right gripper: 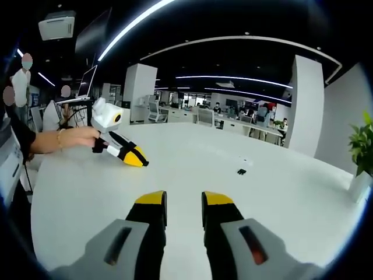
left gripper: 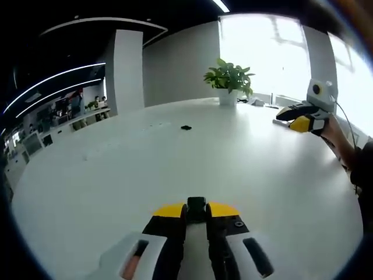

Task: Snap the two parts of the plastic buckle together until the buckle closes and remains connected.

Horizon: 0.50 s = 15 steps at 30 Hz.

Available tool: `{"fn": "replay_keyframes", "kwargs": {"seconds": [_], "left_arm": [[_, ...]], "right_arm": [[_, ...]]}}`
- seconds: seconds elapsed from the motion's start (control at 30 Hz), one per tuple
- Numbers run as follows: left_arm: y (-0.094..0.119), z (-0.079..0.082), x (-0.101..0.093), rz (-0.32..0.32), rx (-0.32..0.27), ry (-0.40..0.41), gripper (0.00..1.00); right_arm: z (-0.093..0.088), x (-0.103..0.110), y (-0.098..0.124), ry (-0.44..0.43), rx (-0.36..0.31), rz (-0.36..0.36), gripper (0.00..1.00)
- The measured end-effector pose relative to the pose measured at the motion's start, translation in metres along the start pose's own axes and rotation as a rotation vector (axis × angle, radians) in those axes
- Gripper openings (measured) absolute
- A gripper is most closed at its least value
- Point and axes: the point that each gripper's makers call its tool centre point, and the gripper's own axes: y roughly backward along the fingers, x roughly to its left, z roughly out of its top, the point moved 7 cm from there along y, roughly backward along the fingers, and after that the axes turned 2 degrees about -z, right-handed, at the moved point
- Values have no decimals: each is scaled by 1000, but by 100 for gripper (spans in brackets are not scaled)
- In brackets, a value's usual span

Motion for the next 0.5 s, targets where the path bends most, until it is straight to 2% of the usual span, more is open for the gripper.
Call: {"fn": "replay_keyframes", "kwargs": {"seconds": [0.27, 0.5], "left_arm": [[7, -4, 2, 4, 0, -10, 13], [13, -9, 3, 11, -6, -10, 13]], "right_arm": [[-1, -3, -10, 29, 1, 17, 23], [-4, -24, -23, 38, 14, 22, 23]]}}
